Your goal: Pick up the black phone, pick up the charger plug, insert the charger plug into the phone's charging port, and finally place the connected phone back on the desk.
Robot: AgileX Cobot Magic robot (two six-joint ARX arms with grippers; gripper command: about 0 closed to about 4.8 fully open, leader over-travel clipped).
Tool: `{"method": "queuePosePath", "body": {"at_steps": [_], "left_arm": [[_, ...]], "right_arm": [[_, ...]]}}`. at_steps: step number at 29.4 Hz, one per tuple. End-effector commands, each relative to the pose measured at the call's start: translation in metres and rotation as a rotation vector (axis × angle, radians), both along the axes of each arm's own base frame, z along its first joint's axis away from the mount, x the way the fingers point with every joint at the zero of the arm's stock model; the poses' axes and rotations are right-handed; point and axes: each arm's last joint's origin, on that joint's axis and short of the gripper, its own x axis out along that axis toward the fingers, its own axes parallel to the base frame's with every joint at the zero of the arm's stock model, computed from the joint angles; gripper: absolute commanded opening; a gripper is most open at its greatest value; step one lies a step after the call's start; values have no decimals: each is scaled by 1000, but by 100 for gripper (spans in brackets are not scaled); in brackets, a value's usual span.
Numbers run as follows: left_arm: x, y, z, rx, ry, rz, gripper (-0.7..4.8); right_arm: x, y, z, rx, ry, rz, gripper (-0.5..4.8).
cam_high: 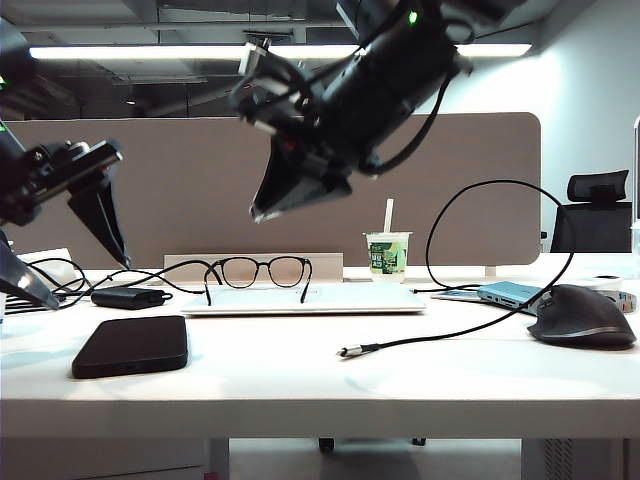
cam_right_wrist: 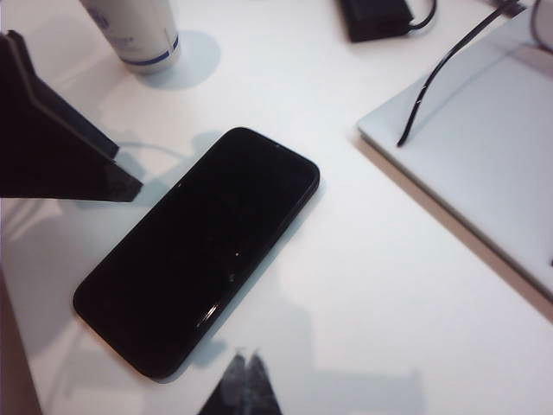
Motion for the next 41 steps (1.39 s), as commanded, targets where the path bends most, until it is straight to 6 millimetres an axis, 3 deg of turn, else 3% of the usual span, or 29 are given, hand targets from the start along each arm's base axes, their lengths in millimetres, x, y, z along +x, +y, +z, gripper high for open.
{"method": "queuePosePath", "body": {"at_steps": [1, 13, 23, 33, 41], "left_arm": [[4, 0, -3, -8, 0, -2, 387], [13, -1, -21, -5, 37, -3, 387], [17, -4, -41, -52, 113, -42, 386], [19, -6, -45, -129, 121, -92, 385], [22, -9, -47, -228, 117, -157, 372]], "right_arm": [[4, 4, -5, 9, -8, 11, -2], [19, 19, -39, 11, -17, 66, -2], [45, 43, -60, -24, 42, 71, -2], [41, 47, -82, -44, 150, 139, -2], [42, 48, -85, -48, 156, 139, -2]]}}
